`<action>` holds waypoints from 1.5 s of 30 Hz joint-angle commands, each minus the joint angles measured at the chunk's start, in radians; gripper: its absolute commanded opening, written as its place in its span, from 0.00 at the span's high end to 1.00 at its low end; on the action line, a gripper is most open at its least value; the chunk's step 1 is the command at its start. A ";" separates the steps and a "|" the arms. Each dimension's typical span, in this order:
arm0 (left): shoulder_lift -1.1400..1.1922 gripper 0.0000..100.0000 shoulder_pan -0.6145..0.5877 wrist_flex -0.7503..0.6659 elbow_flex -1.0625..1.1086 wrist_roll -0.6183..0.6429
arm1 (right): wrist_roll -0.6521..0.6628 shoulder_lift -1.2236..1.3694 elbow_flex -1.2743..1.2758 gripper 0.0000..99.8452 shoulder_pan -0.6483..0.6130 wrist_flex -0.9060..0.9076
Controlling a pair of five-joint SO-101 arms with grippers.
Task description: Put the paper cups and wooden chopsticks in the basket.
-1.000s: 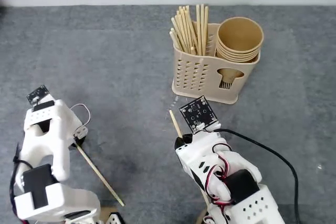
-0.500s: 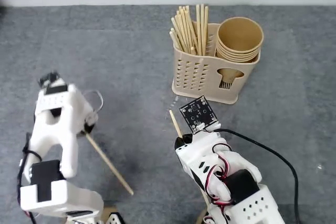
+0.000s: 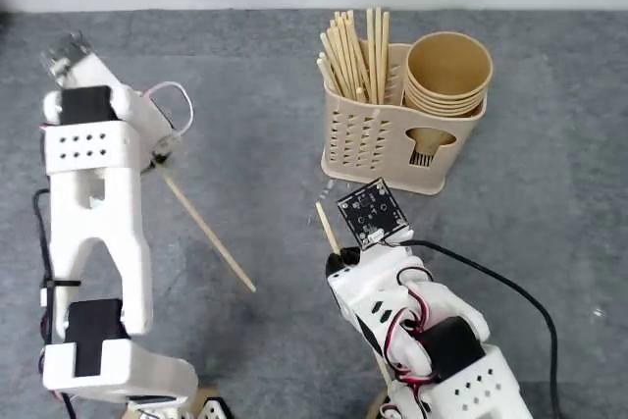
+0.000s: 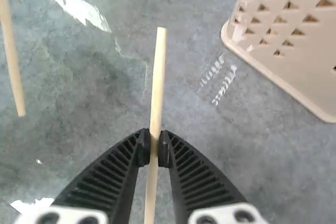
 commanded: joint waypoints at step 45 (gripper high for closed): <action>-0.018 0.99 -0.181 0.031 -0.128 -0.124 | 0.084 0.619 -0.281 0.91 0.306 -1.415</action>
